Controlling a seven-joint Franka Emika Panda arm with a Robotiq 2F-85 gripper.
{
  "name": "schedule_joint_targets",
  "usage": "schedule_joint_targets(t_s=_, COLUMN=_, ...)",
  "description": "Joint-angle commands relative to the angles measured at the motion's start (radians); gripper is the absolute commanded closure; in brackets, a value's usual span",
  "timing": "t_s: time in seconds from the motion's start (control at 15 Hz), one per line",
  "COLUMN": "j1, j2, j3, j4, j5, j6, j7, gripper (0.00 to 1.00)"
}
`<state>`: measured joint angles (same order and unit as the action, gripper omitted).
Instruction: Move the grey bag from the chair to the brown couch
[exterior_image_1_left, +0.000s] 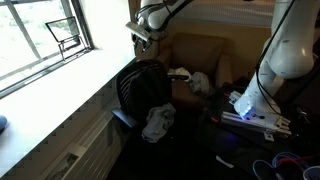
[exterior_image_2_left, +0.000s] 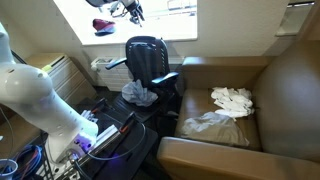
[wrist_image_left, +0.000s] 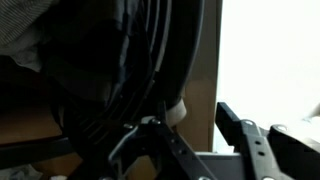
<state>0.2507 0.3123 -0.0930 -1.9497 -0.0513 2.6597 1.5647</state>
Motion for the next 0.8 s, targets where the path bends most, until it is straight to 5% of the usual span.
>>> schedule_joint_targets(t_s=0.0, j1=-0.113, j2=0.172, j3=0.112, j4=0.135, j5=0.194, j6=-0.128, j7=-0.17, gripper=0.16)
schedule_joint_targets(t_s=0.13, j1=-0.134, j2=0.249, j3=0.114, j4=0.203, j5=0.233, j6=-0.246, j7=-0.206, gripper=0.02)
schedule_joint_targets(t_s=0.27, j1=-0.123, j2=0.333, j3=0.077, j4=0.288, j5=0.203, j6=-0.378, j7=-0.172, gripper=0.0)
schedule_joint_targets(t_s=0.33, j1=-0.106, j2=0.254, j3=0.077, j4=0.182, j5=0.203, j6=-0.272, j7=-0.168, gripper=0.05)
schedule_joint_targets(t_s=0.73, j1=-0.12, j2=0.41, j3=0.11, j4=0.333, j5=0.239, j6=-0.4, j7=-0.195, gripper=0.0)
